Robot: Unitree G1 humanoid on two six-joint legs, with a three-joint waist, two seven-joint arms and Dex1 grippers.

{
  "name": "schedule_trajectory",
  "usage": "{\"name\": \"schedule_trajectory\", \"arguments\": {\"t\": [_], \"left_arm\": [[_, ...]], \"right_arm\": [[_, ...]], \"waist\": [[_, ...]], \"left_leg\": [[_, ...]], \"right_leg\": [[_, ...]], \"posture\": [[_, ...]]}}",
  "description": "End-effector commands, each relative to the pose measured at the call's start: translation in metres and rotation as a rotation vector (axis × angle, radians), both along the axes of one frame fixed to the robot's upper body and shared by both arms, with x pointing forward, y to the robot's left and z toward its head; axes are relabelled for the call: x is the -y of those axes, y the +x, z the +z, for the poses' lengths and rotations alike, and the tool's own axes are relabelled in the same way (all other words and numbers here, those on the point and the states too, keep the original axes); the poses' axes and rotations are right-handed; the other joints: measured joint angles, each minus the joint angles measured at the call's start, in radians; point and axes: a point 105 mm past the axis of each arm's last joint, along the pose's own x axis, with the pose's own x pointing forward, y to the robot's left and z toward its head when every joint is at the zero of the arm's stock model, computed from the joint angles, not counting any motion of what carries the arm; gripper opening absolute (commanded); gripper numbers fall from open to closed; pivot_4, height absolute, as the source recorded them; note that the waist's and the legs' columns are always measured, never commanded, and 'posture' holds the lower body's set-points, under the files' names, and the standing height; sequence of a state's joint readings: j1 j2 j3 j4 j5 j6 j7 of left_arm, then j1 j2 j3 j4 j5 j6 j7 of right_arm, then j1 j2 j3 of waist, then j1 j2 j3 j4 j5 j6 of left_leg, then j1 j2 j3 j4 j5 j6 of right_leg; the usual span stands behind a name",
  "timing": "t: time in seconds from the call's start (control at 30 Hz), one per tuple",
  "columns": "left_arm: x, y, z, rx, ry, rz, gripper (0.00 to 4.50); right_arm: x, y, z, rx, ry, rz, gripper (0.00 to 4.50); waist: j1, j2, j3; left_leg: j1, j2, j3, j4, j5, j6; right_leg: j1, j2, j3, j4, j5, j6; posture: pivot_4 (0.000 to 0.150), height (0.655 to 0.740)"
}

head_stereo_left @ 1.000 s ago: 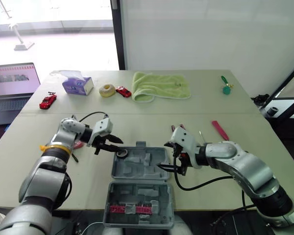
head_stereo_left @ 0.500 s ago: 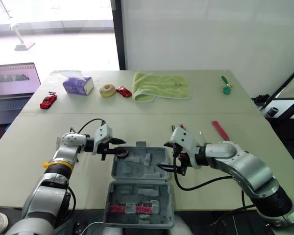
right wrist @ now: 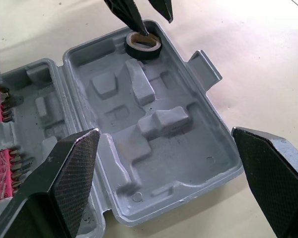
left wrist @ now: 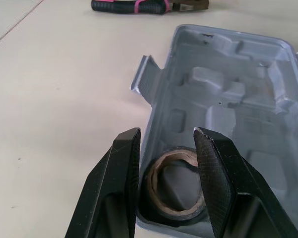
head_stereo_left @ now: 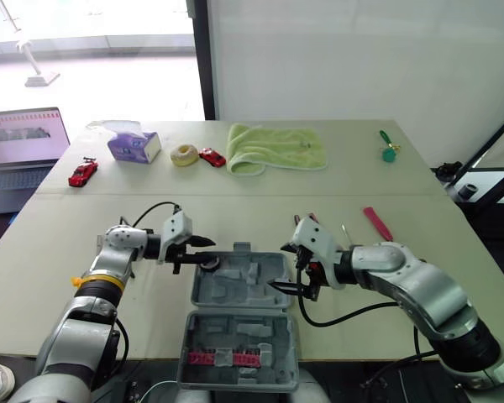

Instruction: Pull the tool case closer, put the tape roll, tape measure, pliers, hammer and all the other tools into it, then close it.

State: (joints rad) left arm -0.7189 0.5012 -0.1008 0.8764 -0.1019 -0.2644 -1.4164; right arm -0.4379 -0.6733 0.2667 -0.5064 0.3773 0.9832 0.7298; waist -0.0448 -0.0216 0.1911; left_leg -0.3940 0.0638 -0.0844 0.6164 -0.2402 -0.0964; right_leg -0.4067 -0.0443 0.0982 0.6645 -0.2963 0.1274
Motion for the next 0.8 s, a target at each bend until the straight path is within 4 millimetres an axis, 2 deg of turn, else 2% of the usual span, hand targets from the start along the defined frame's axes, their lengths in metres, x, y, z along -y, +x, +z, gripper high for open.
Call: {"name": "schedule_trajectory", "arguments": {"t": [0.03,0.07,0.8], "left_arm": [[-0.0022,0.0047,0.01,0.047,-0.026,0.03,0.91],[-0.002,0.0061,0.0093,0.056,-0.016,0.038,0.46],[-0.0031,-0.0001,0.0015,0.033,0.009,0.024,0.46]], "right_arm": [[-0.0065,-0.0037,0.0088,0.039,0.022,0.03,4.5],[-0.0065,-0.0038,0.0089,0.039,0.022,0.03,4.5],[-0.0072,-0.004,0.0084,0.037,0.022,0.034,4.5]], "waist": [[0.0,0.0,0.0],[0.0,0.0,0.0],[0.0,0.0,0.0]], "left_leg": [[0.0,0.0,0.0,0.0,0.0,0.0],[0.0,0.0,0.0,0.0,0.0,0.0],[0.0,0.0,0.0,0.0,0.0,0.0]], "right_leg": [[0.0,0.0,0.0,0.0,0.0,0.0],[0.0,0.0,0.0,0.0,0.0,0.0],[0.0,0.0,0.0,0.0,0.0,0.0]], "posture": [[0.15,0.74],[0.15,0.74],[0.15,0.74]]}}
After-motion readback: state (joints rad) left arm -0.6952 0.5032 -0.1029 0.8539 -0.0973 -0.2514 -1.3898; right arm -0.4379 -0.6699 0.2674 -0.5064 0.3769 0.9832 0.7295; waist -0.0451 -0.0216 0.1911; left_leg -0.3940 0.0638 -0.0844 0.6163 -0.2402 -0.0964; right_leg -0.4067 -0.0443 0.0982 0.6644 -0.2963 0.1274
